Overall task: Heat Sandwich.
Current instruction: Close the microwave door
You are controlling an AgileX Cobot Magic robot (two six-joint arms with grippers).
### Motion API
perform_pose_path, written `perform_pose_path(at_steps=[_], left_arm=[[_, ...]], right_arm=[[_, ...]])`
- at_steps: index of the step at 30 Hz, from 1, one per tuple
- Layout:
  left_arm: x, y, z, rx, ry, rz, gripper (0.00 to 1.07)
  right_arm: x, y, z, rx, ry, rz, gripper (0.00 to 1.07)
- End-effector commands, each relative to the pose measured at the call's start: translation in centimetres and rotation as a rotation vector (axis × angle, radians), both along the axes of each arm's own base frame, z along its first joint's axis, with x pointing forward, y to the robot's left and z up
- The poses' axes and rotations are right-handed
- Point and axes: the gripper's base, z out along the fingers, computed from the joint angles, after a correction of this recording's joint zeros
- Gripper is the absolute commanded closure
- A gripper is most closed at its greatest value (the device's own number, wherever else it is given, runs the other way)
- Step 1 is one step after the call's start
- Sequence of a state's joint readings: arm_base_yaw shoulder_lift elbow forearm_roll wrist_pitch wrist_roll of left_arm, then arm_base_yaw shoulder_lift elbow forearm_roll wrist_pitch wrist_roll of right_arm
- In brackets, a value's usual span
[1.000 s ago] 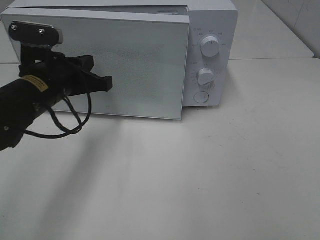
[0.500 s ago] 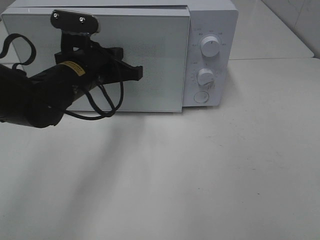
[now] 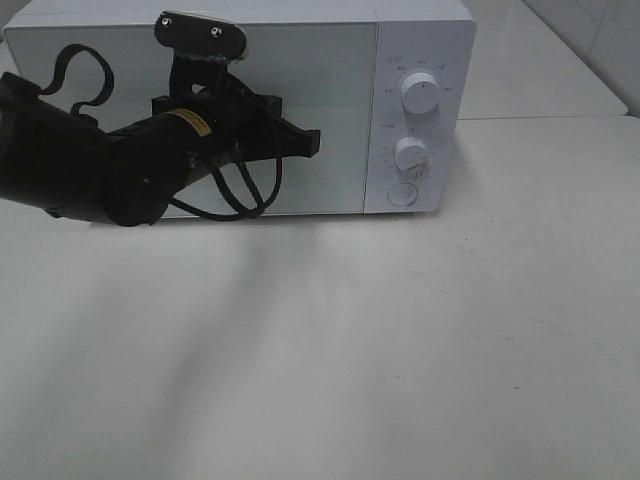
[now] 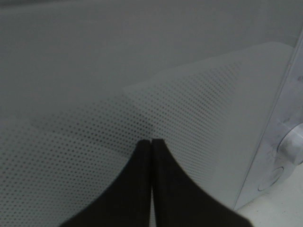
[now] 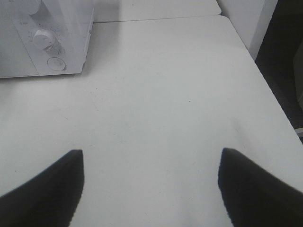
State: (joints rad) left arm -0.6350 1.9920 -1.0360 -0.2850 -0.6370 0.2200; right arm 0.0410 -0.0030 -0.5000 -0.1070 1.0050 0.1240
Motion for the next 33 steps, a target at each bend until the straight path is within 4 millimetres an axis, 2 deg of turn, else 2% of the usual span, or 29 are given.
perform_pose_path(at_steps=[1,12,13,14,15,16,17,19,20,27,33], left_arm=[[0.7,1.0,1.5,-0.072,-0.019,0.082,1.07],[-3.3,2.4,1.7,-0.061,0.071,0.066,1.06],[-3.5,2.5,1.8,-0.059,0.102,0.066,1.01],[-3.8,2.6,1.8,-0.054,0.140,0.059,0.94],[-4.3,2.6,1.8,-0.032,0.210,0.038,0.72],[-4.3,2.6,1.8,-0.032,0.210,0.038,0.72],[-4.5,2.6,1.7,-0.019,0.246,0.027,0.58],[-5.0,2.6,1.6,-0.006,0.307,0.015,0.18],[-5.5,2.7,1.7,0.006,0.374,0.000,0.07],[-7.2,2.9,2.5,0.054,0.520,-0.061,0.09],[-9.4,3.5,3.3,0.161,0.669,-0.151,0.09]], right_arm=[[-0.4,0.0,0.0,-0.005,-0.034,-0.006,0.31],[-0.4,0.0,0.0,-0.005,-0.034,-0.006,0.31],[-0.4,0.0,0.0,-0.005,-0.034,-0.006,0.31],[-0.4,0.0,0.0,-0.005,-0.034,-0.006,0.31],[-0.4,0.0,0.0,-0.005,-0.034,-0.006,0.31],[-0.4,0.0,0.0,-0.005,-0.034,-0.006,0.31],[-0.4,0.0,0.0,-0.005,-0.034,-0.006,0.31],[-0.4,0.0,0.0,-0.005,-0.034,-0.006,0.31],[-0.4,0.0,0.0,-0.005,-0.034,-0.006,0.31],[-0.4,0.0,0.0,-0.005,-0.034,-0.006,0.31],[-0.4,0.0,0.0,-0.005,-0.034,-0.006,0.31]])
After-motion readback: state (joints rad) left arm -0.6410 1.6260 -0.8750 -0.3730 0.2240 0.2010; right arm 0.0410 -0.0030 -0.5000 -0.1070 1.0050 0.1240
